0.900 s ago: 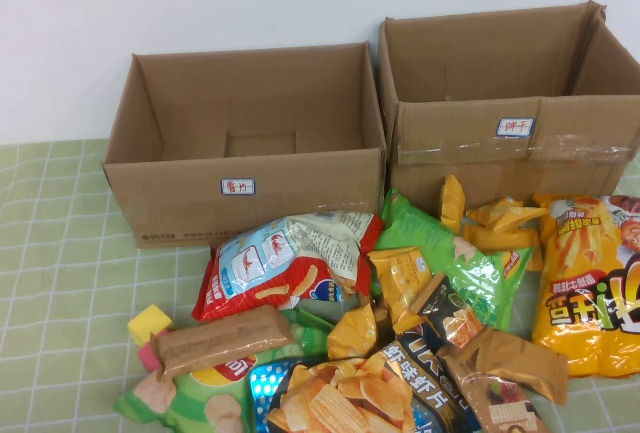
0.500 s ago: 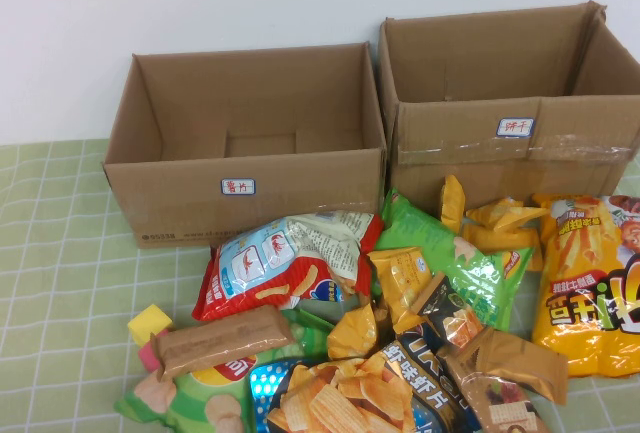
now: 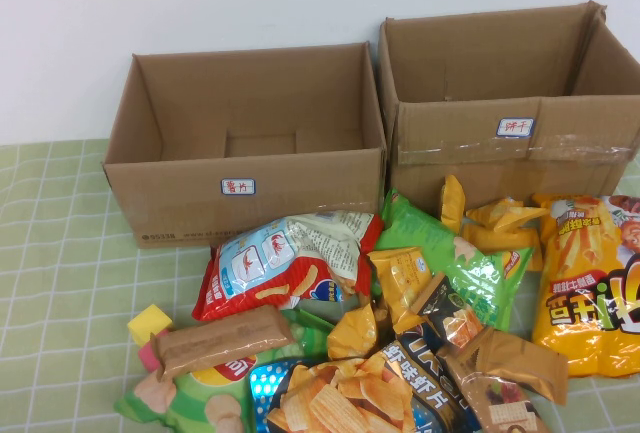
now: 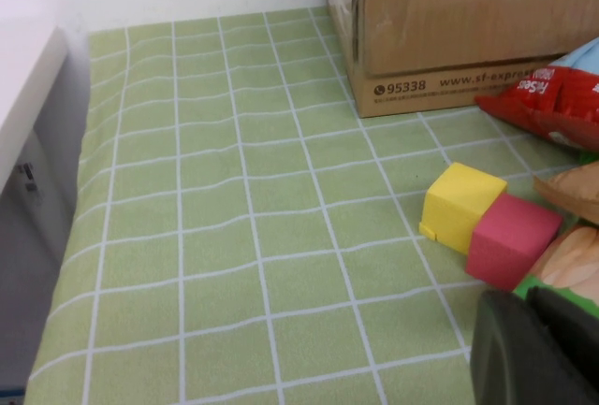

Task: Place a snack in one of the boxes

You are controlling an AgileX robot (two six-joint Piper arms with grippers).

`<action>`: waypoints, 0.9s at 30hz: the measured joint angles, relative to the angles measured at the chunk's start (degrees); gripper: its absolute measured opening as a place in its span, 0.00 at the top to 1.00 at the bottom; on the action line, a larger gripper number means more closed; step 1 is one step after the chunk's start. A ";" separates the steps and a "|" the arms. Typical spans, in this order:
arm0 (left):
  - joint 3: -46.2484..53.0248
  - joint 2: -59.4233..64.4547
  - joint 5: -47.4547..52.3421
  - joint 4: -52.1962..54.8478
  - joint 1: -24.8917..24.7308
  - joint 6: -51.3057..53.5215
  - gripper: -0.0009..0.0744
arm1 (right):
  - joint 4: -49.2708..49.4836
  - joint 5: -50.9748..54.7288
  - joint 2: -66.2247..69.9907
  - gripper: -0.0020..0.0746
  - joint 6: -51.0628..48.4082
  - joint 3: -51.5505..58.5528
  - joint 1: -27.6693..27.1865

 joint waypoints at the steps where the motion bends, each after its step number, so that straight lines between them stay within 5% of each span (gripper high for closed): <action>1: 0.00 0.00 0.00 0.00 0.00 -0.26 0.99 | 0.00 0.00 0.00 0.98 0.00 0.00 0.00; 27: 0.00 0.00 0.00 0.00 -0.04 -0.88 0.99 | 0.00 0.00 0.00 0.98 0.00 0.00 0.00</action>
